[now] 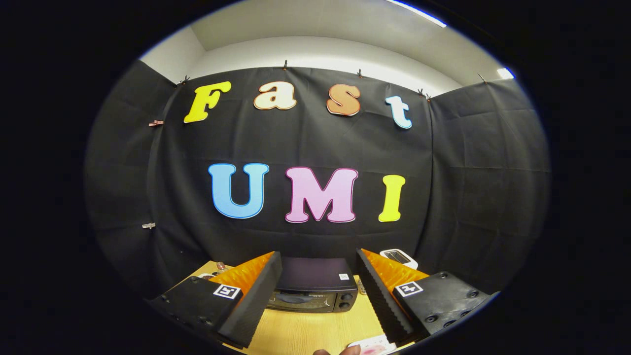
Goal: Open the toaster oven, put the food inside, and close the toaster oven door.
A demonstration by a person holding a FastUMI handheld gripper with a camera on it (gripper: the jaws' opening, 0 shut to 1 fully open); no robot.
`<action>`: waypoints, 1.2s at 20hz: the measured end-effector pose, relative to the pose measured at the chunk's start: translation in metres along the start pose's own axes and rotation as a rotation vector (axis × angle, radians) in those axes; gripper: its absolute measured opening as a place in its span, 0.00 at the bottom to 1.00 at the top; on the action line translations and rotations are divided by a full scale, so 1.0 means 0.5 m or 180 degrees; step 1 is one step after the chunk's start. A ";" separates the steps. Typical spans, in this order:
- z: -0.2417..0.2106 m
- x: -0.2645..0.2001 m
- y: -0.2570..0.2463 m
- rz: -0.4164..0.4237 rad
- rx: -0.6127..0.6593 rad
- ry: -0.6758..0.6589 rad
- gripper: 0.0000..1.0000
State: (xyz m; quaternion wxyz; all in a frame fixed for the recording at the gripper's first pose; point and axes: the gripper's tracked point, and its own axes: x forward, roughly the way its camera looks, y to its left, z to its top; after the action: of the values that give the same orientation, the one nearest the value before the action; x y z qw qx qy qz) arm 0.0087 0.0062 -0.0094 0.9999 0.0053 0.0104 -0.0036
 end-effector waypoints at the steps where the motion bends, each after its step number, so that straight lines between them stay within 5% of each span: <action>1: -0.003 0.002 0.008 0.0021 0.0006 0.0015 0.97; 11: -0.140 0.068 0.094 0.0205 0.0134 0.0448 0.98; 24: -0.493 0.291 0.175 0.0150 0.0059 0.1398 0.99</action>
State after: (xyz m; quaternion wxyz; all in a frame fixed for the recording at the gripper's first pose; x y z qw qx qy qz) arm 0.1496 0.0952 -0.2581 0.9734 0.0154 0.2277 0.0208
